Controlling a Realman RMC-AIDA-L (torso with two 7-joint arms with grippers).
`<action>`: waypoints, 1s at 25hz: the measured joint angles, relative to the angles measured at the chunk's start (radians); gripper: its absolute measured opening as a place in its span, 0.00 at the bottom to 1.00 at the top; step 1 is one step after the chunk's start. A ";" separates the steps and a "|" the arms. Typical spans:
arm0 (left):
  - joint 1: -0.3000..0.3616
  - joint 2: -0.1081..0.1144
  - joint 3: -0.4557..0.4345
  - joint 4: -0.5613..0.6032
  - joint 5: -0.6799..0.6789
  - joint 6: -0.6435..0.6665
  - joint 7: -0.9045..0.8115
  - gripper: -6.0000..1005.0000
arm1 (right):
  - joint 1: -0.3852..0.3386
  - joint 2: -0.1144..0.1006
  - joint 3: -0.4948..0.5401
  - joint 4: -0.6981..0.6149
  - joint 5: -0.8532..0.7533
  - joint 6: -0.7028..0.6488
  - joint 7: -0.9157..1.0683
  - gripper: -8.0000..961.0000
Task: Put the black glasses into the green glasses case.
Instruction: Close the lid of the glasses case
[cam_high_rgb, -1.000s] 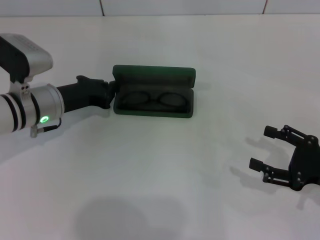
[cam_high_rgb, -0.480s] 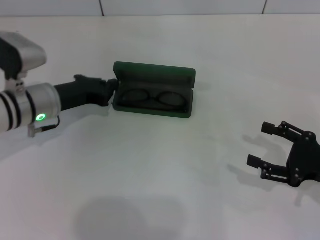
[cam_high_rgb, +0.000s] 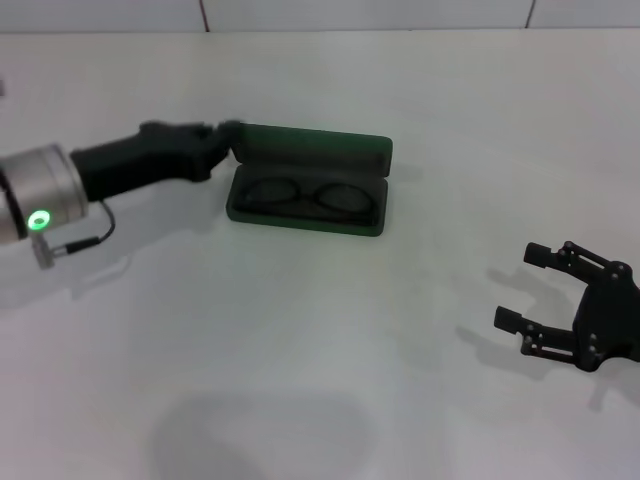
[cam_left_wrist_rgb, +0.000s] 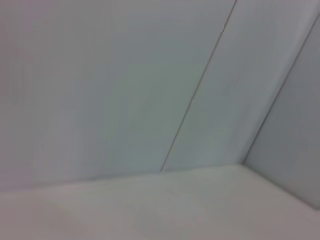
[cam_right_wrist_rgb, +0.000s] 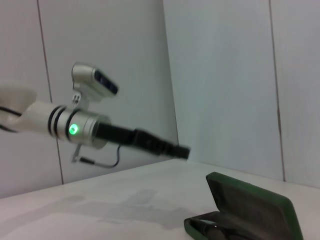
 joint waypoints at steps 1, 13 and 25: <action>-0.007 -0.004 0.009 0.018 0.000 -0.015 -0.020 0.01 | 0.002 0.001 0.000 0.001 0.000 0.002 0.000 0.90; -0.135 -0.013 0.464 0.042 -0.182 -0.596 -0.173 0.01 | 0.002 0.002 0.001 0.006 0.003 0.016 -0.001 0.90; -0.134 -0.011 0.680 0.021 -0.279 -0.807 -0.185 0.02 | 0.003 0.002 0.001 0.006 0.003 0.016 -0.001 0.90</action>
